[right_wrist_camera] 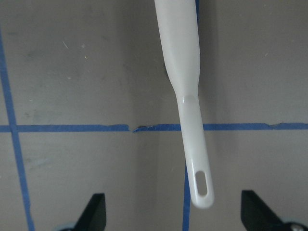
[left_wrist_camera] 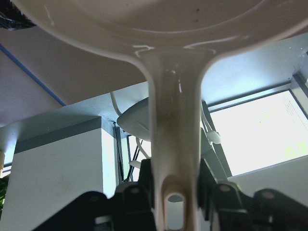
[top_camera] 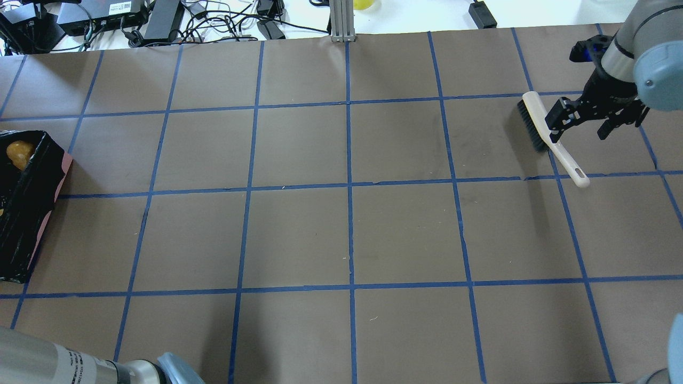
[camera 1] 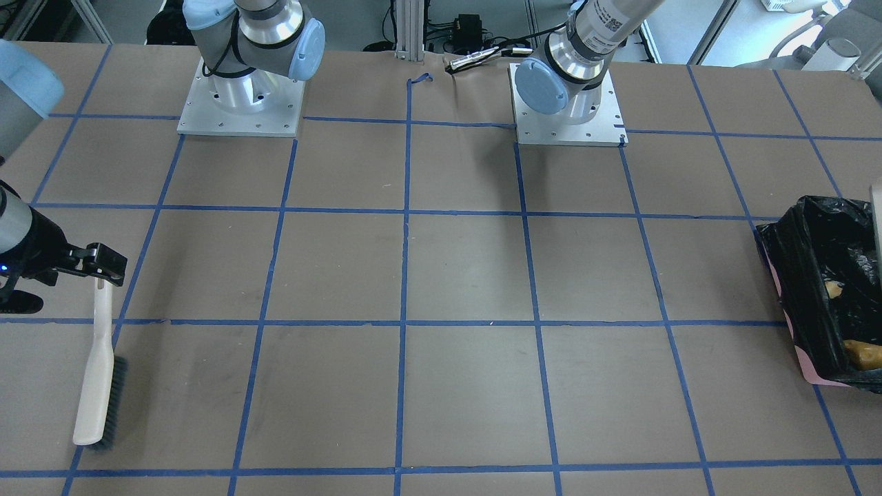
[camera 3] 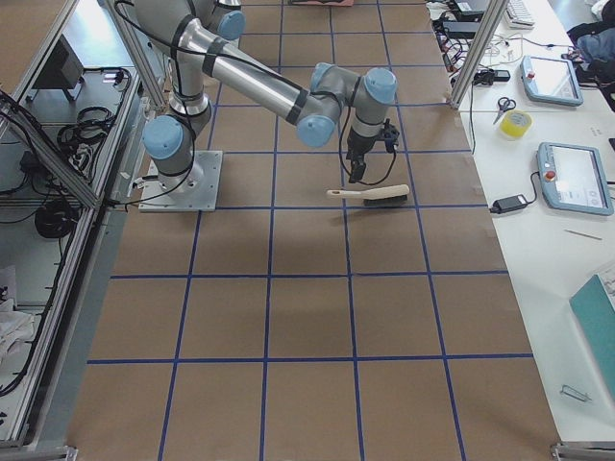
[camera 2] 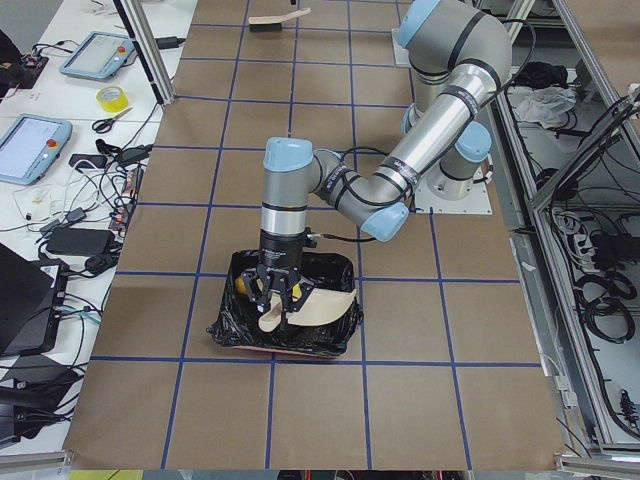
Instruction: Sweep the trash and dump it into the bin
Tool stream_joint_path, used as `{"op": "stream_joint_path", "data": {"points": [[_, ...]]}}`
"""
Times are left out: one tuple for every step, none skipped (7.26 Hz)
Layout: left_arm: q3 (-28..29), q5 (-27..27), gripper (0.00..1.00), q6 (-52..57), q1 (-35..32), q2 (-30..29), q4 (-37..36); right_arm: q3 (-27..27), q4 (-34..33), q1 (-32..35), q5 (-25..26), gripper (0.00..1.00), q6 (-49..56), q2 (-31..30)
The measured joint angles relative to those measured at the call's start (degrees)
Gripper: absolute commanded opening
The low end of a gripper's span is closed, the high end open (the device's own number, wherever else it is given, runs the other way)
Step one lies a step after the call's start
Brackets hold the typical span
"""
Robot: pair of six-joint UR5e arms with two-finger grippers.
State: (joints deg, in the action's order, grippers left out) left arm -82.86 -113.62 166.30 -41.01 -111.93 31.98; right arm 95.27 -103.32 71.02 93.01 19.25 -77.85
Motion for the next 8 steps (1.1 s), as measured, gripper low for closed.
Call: {"op": "stream_joint_path", "data": {"points": [[-1.4, -2.1, 0.00, 0.3, -1.7, 0.2, -4.9, -2.2, 4.8, 1.3, -0.3, 1.00, -2.3, -3.1], [-3.8, -4.8, 0.00, 0.4, -3.8, 0.8, -9.6, -5.0, 9.2, 2.9, -0.4, 1.00, -5.1, -5.1], [-6.2, -6.4, 0.00, 0.5, -5.1, 1.6, -12.9, -7.1, 11.5, 4.4, -0.4, 1.00, -6.5, -6.1], [-7.9, -7.0, 0.00, 0.5, -5.6, 2.3, -14.9, -8.2, 12.4, 6.2, -0.5, 1.00, -7.2, -7.0], [-8.8, -7.2, 0.00, 1.5, -6.0, 2.7, -17.4, -8.6, 12.5, 9.1, -0.3, 1.00, -8.5, -7.9], [-9.3, -7.4, 0.00, 3.0, -6.2, 2.6, -20.8, -8.6, 12.6, 11.9, -0.5, 1.00, -10.8, -8.3], [-10.5, -7.6, 0.00, 4.0, -6.5, 2.5, -24.9, -8.5, 13.0, 14.1, -0.6, 1.00, -13.0, -8.6], [-12.7, -7.7, 0.00, 4.4, -6.6, 2.6, -29.6, -8.4, 13.2, 15.5, -0.7, 1.00, -13.8, -8.8]]}}
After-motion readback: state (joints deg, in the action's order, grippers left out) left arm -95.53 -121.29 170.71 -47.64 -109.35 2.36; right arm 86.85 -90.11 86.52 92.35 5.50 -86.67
